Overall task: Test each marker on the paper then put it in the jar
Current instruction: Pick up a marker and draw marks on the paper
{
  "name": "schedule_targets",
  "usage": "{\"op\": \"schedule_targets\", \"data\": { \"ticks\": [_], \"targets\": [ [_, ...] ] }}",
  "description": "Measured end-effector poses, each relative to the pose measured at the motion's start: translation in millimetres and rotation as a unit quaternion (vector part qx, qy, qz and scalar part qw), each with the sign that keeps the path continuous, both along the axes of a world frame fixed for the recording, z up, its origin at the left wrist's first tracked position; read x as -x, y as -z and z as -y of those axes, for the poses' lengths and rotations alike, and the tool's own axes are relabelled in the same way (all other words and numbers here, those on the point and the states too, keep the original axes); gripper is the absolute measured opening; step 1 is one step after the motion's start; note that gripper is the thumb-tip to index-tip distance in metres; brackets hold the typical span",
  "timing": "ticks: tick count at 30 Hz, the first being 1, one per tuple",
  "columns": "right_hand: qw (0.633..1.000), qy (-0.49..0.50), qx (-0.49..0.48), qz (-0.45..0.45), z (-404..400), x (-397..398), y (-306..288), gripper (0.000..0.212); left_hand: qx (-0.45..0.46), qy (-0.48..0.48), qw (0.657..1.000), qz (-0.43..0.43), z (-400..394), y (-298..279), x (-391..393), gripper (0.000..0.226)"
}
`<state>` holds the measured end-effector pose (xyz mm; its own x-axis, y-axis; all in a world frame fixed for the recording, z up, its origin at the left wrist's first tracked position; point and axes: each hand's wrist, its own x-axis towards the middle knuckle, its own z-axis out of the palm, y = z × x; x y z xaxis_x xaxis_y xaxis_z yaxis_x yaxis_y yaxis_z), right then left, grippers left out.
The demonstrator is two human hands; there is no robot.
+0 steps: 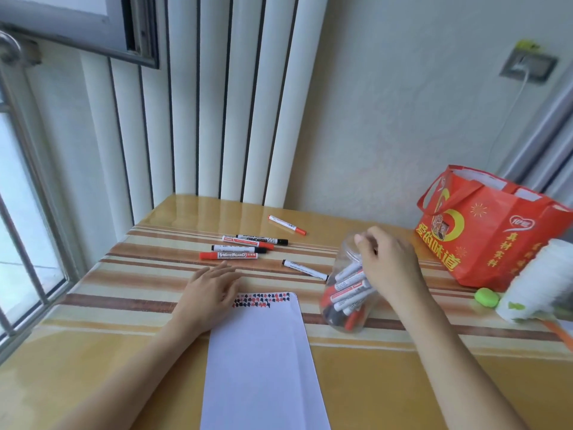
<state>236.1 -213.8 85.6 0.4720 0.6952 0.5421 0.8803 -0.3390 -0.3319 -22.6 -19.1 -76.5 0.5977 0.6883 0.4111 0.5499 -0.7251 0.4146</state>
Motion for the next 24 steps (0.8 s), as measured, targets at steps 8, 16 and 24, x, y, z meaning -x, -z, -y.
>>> {"op": "schedule_targets", "data": {
  "ticks": [8, 16, 24],
  "targets": [
    [0.949, -0.115, -0.242, 0.167, -6.2, 59.4, 20.0, 0.015, -0.026, -0.011, 1.0, 0.002, -2.6, 3.1, -2.0, 0.049],
    [0.983, -0.017, 0.182, 0.002, -88.8, 73.5, 98.6, 0.04, 0.012, 0.006, 0.998, -0.055, -7.0, 7.1, -3.6, 0.069],
    [0.969, 0.063, 0.232, 0.06, -112.6, 61.8, 116.3, 0.017, 0.018, 0.007, 0.999, -0.048, -9.1, 8.9, -3.5, 0.065]
  ]
}}
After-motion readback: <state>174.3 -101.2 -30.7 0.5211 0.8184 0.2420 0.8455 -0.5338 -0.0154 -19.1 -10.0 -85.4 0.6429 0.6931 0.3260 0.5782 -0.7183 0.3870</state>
